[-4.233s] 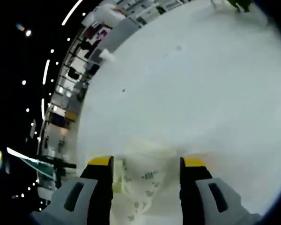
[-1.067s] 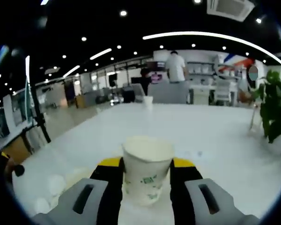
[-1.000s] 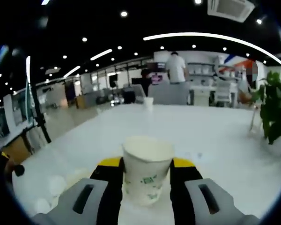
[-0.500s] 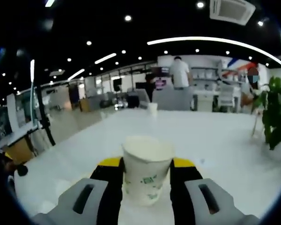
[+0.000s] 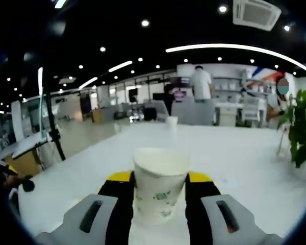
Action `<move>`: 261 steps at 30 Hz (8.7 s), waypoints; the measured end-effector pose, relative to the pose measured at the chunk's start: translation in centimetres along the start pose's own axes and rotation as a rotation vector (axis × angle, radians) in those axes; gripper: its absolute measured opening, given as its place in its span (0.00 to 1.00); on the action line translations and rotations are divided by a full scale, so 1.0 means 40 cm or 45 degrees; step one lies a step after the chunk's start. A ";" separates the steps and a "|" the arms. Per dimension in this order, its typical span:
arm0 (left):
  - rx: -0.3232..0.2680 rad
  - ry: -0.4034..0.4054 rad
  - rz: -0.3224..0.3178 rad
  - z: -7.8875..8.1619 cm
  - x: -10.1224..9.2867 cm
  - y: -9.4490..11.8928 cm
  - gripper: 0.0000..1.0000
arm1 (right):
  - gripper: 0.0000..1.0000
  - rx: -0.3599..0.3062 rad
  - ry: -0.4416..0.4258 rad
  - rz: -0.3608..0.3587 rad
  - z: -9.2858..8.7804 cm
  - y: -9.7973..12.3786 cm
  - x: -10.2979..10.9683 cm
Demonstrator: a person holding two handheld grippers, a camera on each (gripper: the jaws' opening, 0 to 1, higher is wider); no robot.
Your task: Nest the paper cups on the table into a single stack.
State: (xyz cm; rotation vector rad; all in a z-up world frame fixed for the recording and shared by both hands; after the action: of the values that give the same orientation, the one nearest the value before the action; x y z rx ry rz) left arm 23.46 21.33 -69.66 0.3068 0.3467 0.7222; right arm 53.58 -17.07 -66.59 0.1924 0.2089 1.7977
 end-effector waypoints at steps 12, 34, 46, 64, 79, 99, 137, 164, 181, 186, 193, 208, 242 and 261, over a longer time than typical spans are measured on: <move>0.002 -0.015 0.000 0.000 -0.013 0.004 1.00 | 0.36 -0.006 0.002 0.048 0.013 0.025 0.029; 0.045 -0.124 -0.098 0.002 -0.050 0.005 1.00 | 0.36 -0.029 0.021 0.140 0.035 0.108 0.100; 0.033 -0.151 -0.100 0.032 -0.044 0.008 1.00 | 0.36 -0.038 0.043 0.199 0.037 0.172 0.150; 0.002 -0.129 -0.085 0.037 -0.050 0.015 1.00 | 0.36 -0.073 0.027 0.269 0.040 0.240 0.210; -0.019 -0.104 -0.077 0.032 -0.055 0.013 1.00 | 0.36 -0.096 0.116 0.362 0.014 0.295 0.275; -0.021 -0.097 -0.078 0.026 -0.065 0.016 1.00 | 0.36 -0.148 0.189 0.476 0.016 0.380 0.346; 0.000 -0.104 -0.095 0.019 -0.070 0.010 1.00 | 0.37 -0.164 0.169 0.599 -0.025 0.513 0.388; 0.012 -0.096 -0.103 0.006 -0.078 0.001 1.00 | 0.37 -0.225 0.138 0.636 -0.045 0.614 0.412; 0.013 -0.086 -0.098 -0.001 -0.082 0.005 1.00 | 0.37 -0.257 0.145 0.630 -0.064 0.607 0.418; 0.013 -0.084 -0.099 -0.003 -0.084 0.004 1.00 | 0.37 -0.257 0.134 0.620 -0.086 0.595 0.417; 0.012 -0.081 -0.101 -0.004 -0.085 0.004 1.00 | 0.37 -0.232 0.159 0.626 -0.120 0.586 0.428; 0.015 -0.072 -0.096 -0.011 -0.083 0.005 1.00 | 0.37 -0.212 0.151 0.622 -0.146 0.574 0.441; 0.029 -0.080 -0.093 -0.007 -0.070 0.008 1.00 | 0.37 -0.016 0.180 0.590 -0.275 0.533 0.435; 0.038 -0.084 -0.104 -0.009 -0.073 0.001 1.00 | 0.38 0.052 0.262 0.581 -0.323 0.536 0.433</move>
State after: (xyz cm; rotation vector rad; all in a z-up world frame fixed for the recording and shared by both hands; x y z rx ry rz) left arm 21.27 19.40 -69.37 0.3422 0.3064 0.6255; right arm 26.24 -5.68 -73.56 0.0860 0.3711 2.2701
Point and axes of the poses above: the point that each gripper's makers call its tool centre point, and the gripper's own axes: y roughly backward along the fingers, x roughly to its left, z roughly out of its top, the point moved 8 cm from there along y, roughly backward along the fingers, and after that the axes turned 14 degrees about -z, right-handed, at the moved point
